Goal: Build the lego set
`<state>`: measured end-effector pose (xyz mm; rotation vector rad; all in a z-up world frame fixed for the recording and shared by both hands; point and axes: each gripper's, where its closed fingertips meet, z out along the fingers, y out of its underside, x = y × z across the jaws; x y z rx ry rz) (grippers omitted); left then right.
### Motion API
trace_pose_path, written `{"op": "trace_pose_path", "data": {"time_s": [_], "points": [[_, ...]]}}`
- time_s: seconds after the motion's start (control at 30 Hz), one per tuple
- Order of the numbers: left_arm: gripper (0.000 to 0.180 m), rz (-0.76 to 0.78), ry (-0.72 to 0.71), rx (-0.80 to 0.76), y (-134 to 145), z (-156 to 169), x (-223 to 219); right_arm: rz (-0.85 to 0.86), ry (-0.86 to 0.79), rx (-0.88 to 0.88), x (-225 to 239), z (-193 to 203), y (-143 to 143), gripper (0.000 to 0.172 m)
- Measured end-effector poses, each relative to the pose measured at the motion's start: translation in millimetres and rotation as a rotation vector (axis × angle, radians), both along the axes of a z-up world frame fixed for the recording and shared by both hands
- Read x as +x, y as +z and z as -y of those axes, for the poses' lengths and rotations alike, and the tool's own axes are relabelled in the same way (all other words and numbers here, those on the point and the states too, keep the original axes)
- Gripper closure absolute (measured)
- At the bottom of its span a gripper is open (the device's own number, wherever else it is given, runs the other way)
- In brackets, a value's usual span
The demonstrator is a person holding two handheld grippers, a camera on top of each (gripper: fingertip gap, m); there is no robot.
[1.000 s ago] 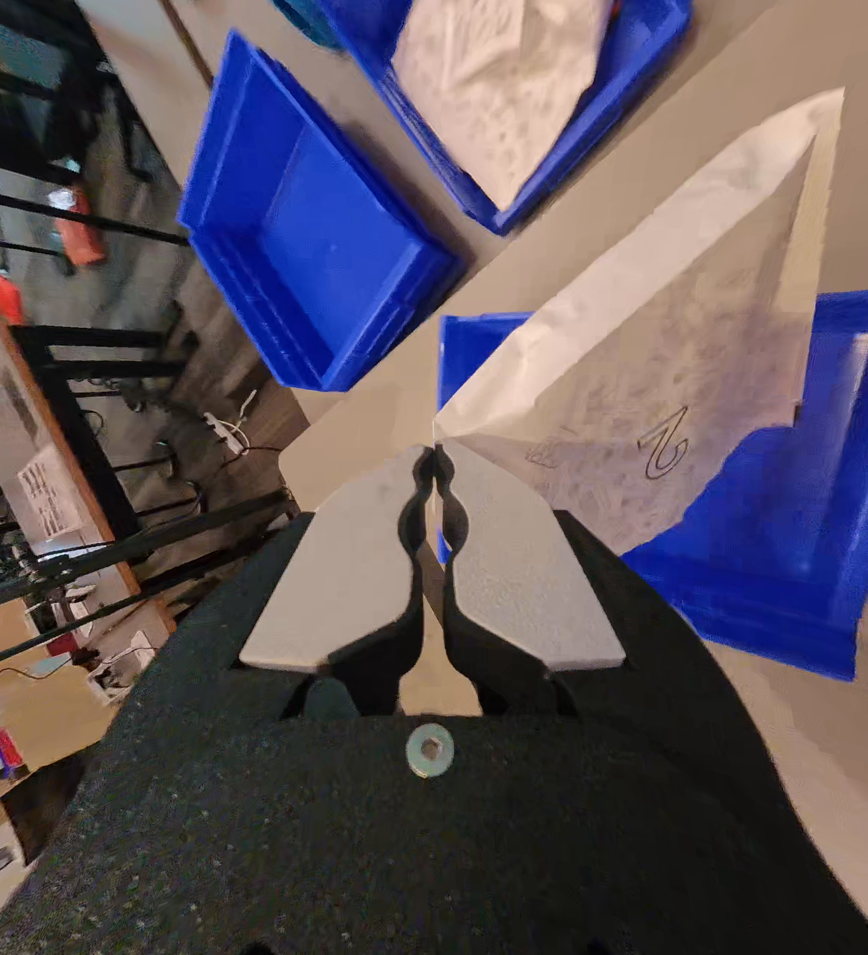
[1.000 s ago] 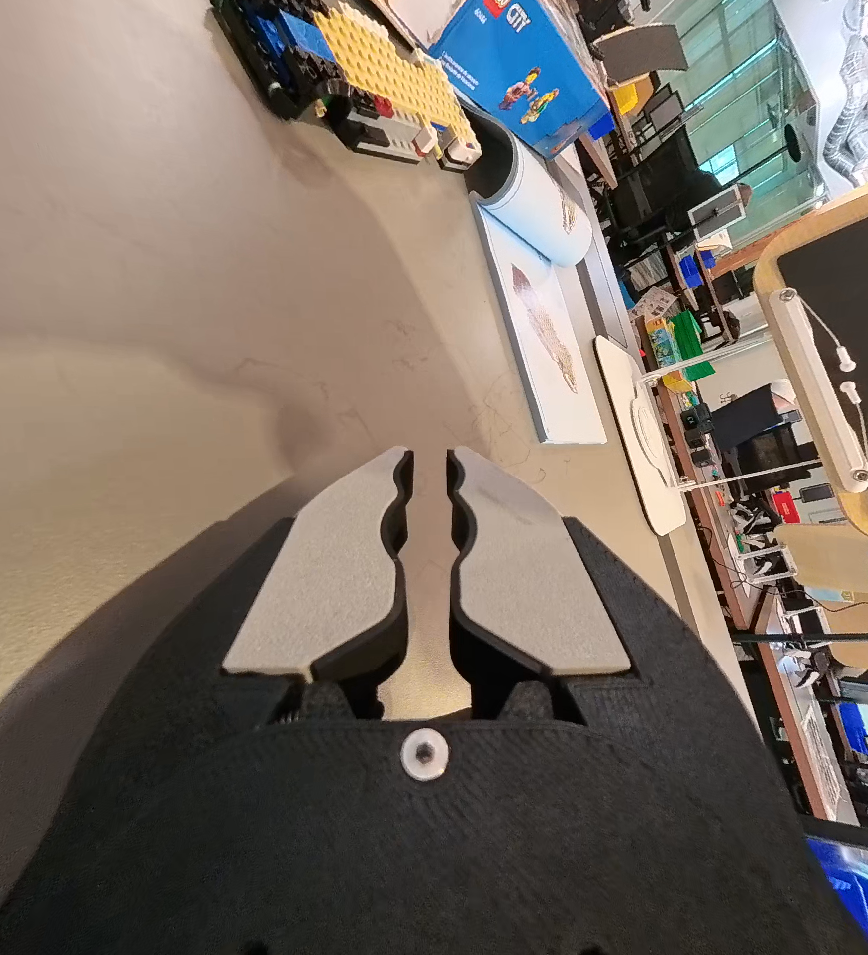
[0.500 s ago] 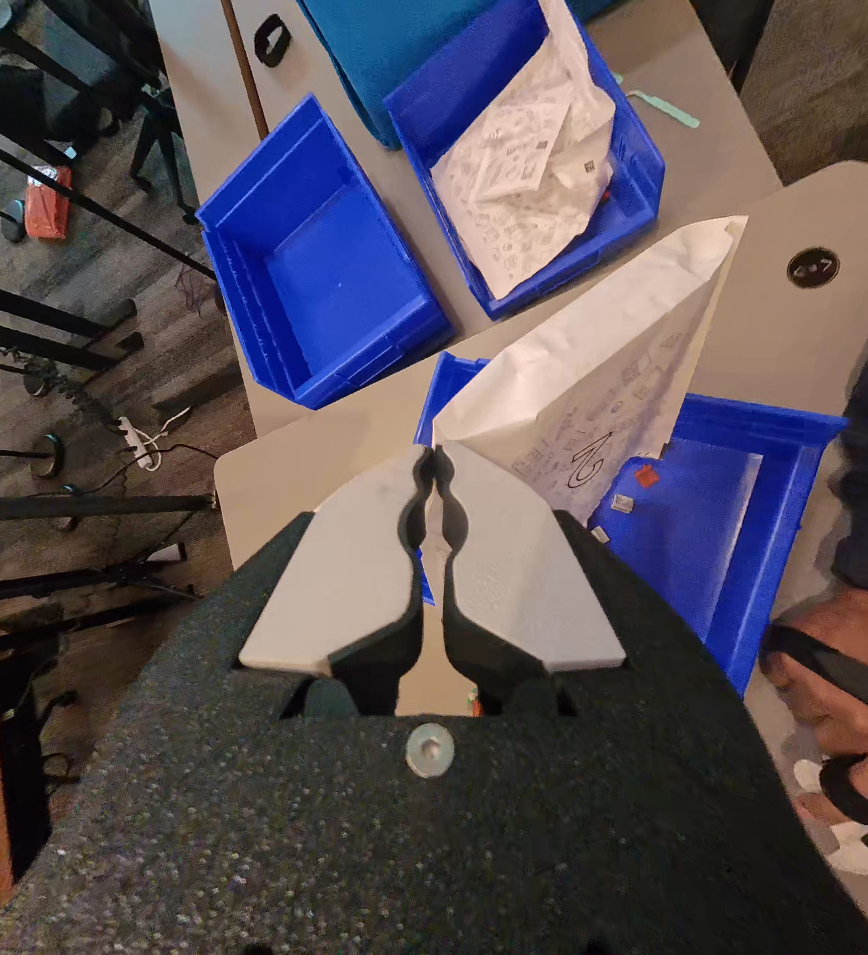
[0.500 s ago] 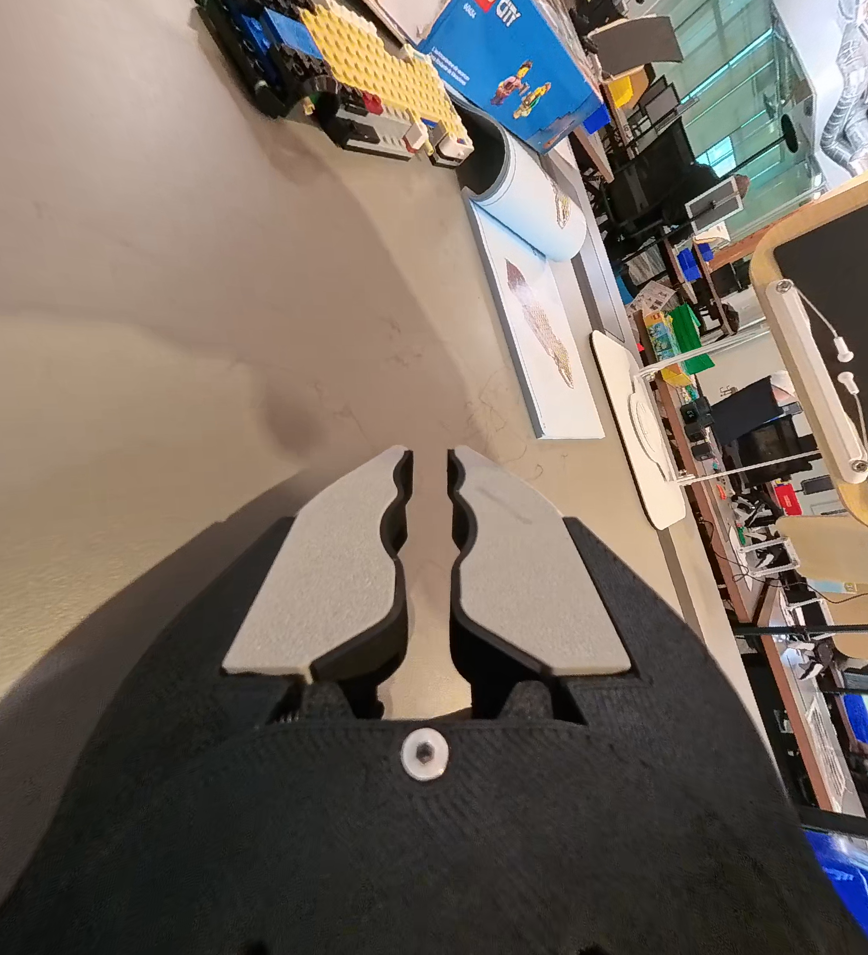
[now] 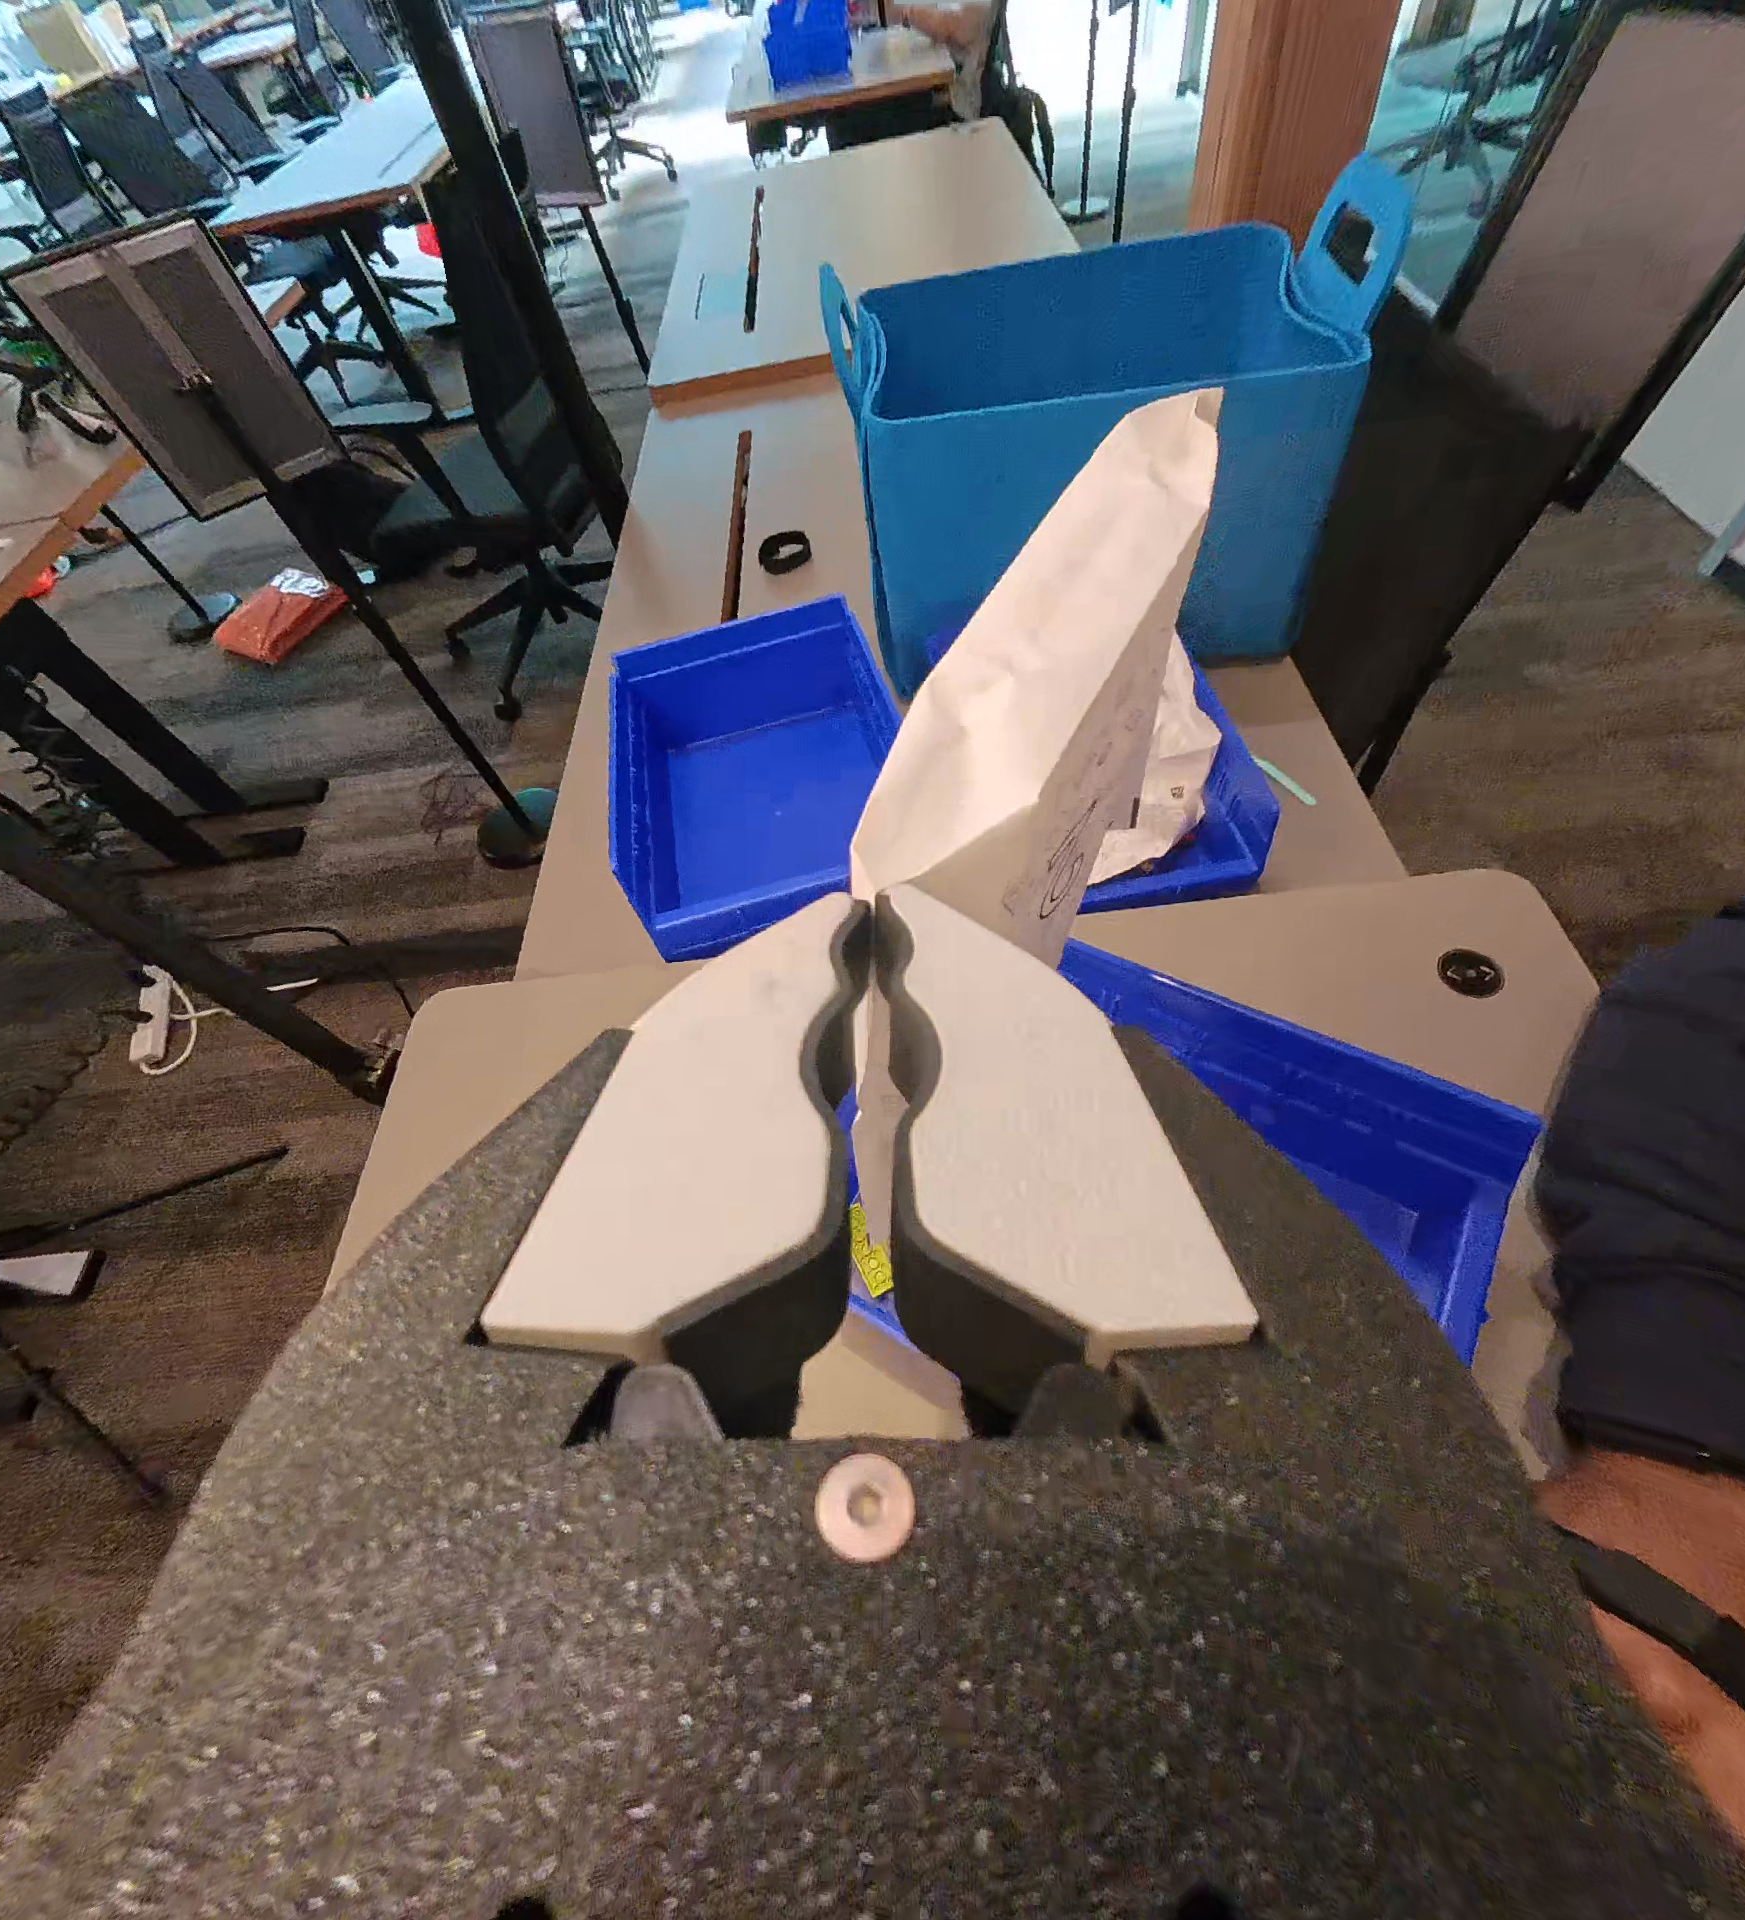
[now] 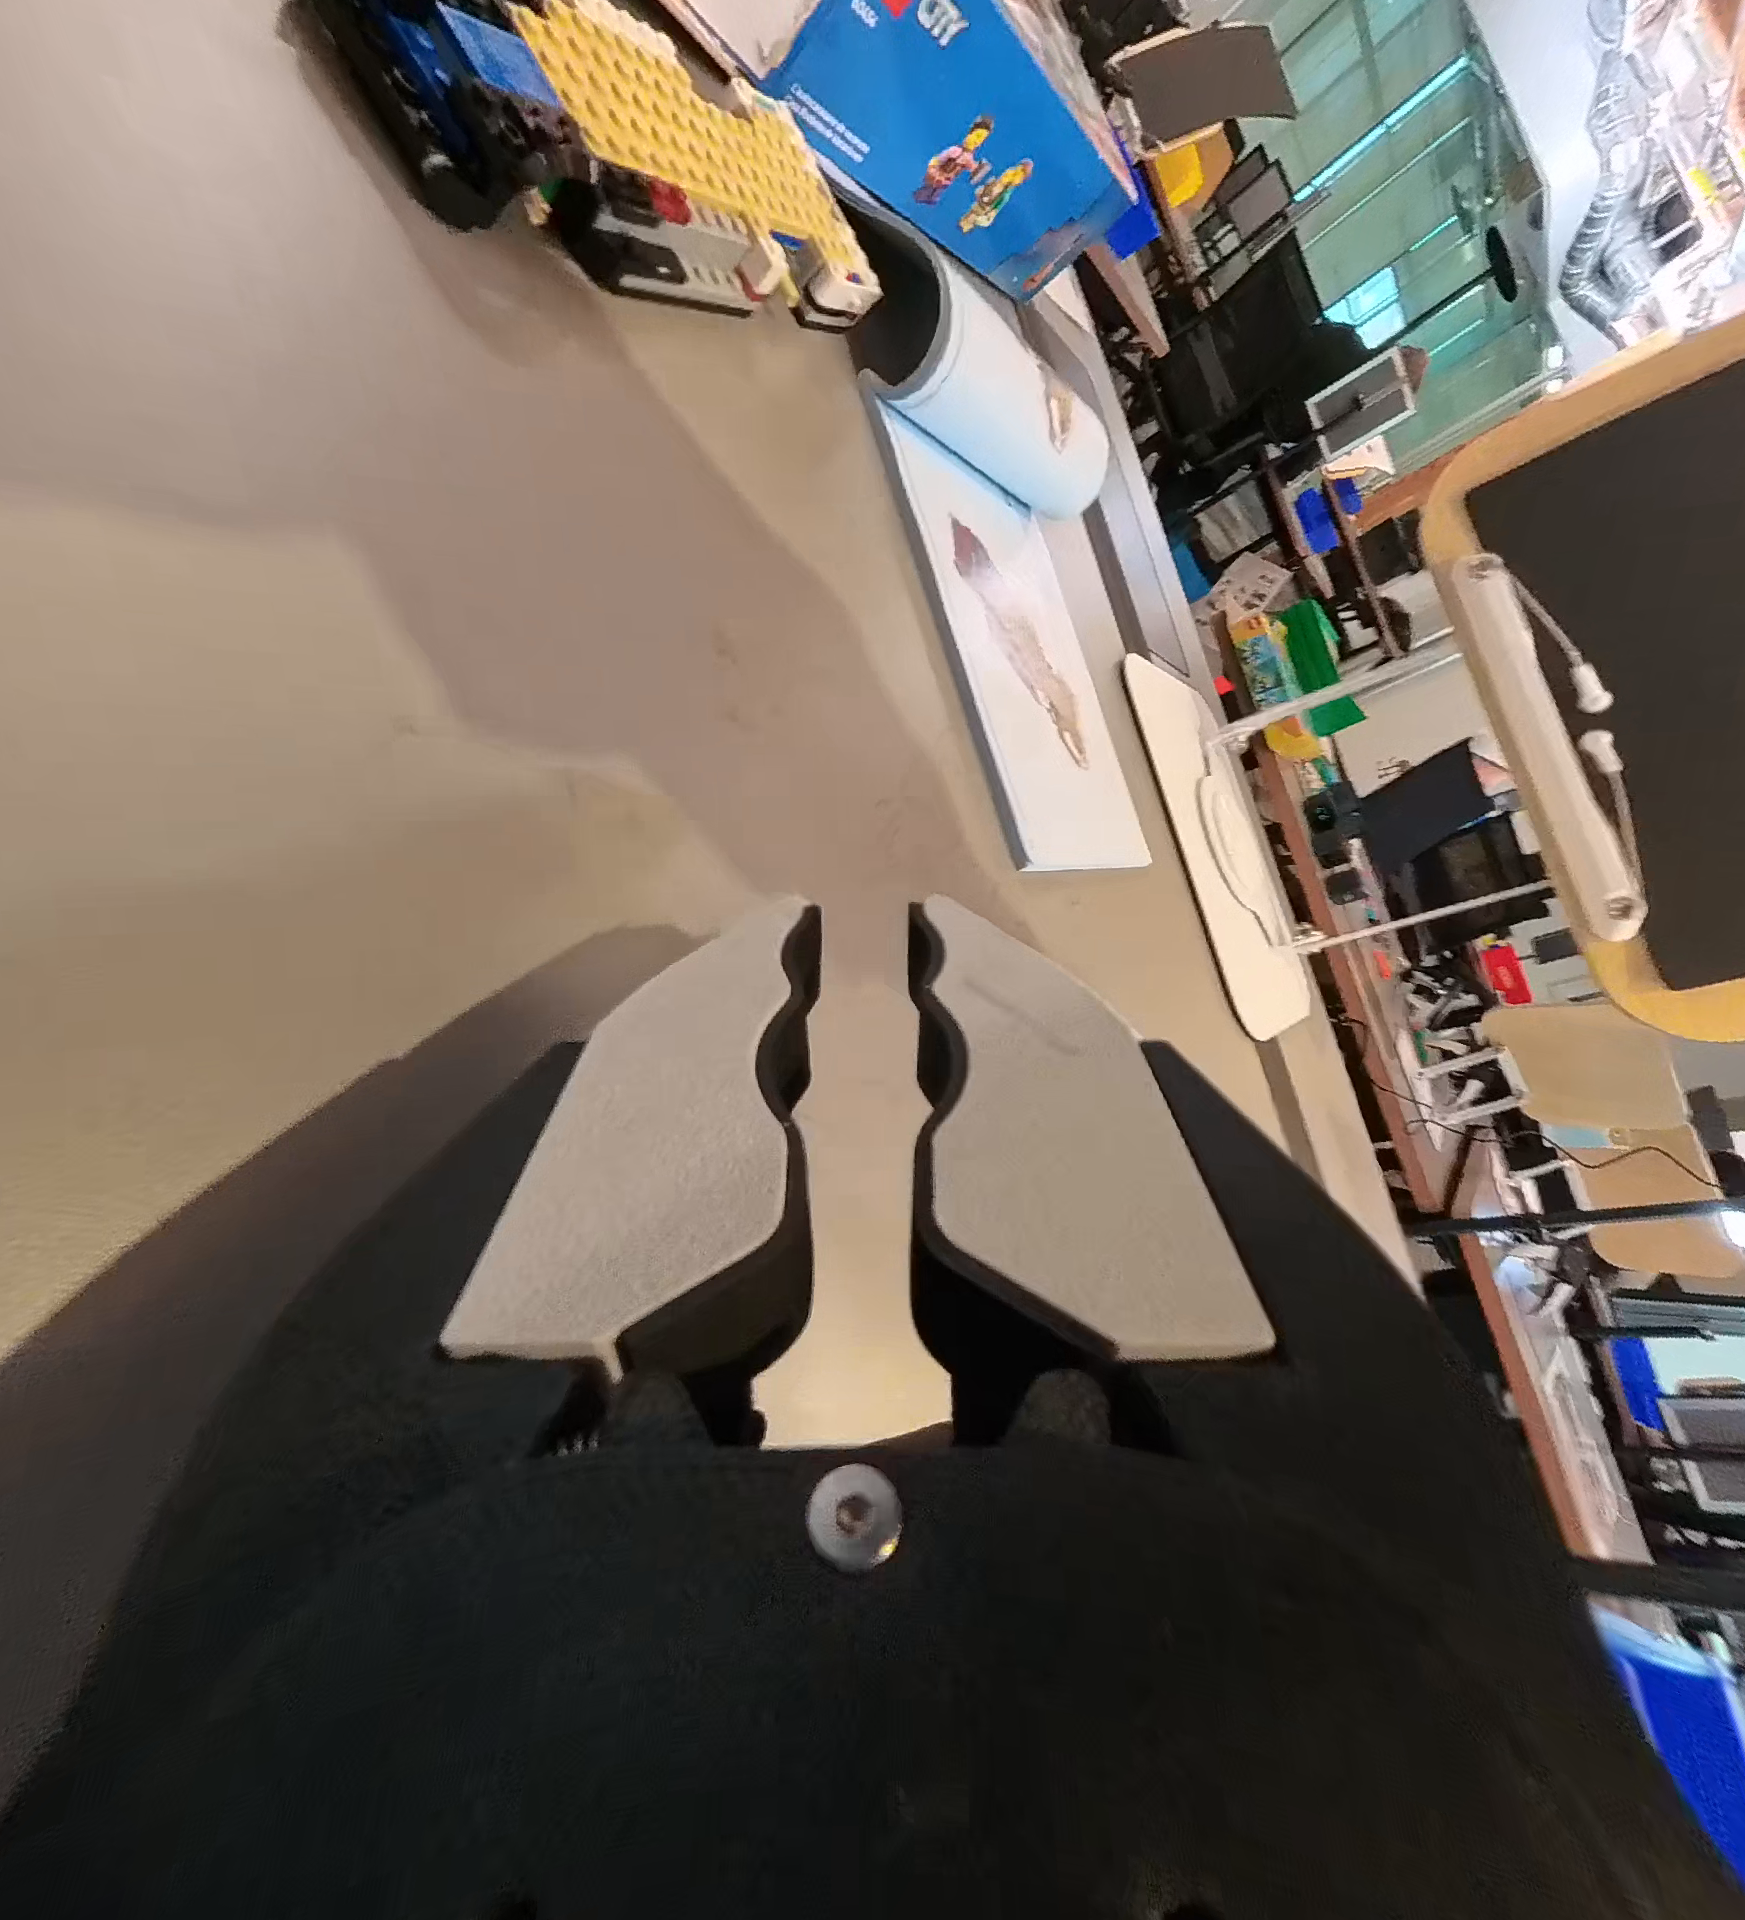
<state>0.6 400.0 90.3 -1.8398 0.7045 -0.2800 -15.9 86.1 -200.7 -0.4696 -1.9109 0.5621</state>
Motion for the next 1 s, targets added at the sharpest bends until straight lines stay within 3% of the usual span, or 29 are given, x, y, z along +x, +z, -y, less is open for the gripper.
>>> {"op": "trace_pose_path", "data": {"time_s": [0.23, 0.4, 0.57, 0.67, 0.8, 1.0], "points": [[0.180, 0.157, 0.016, 0.035, 4.1, 22.8, -30.6, -0.137, -0.206, -0.026, 14.6, -32.9, 55.0, 0.152], [0.180, 0.207, 0.036, 0.049, 5.4, 33.1, -42.6, -0.249, -0.517, -0.097, 45.5, -114.2, 118.7, 0.146], [0.180, 0.275, 0.047, 0.073, 14.7, 42.5, -47.8, -0.015, -0.847, -0.015, 85.4, -216.5, 102.8, 0.133], [0.180, 0.323, 0.053, 0.099, 24.1, 49.0, -48.9, 0.095, -0.963, 0.119, 96.8, -254.0, 92.1, 0.119], [0.180, 0.449, 0.055, 0.146, 34.7, 58.3, -50.4, 0.082, -0.953, 0.108, 89.6, -271.8, 97.7, 0.107], [0.180, 0.718, 0.048, 0.210, 33.9, 71.7, -58.8, -0.086, -0.752, -0.238, 76.2, -285.4, 131.8, 0.099]]}}
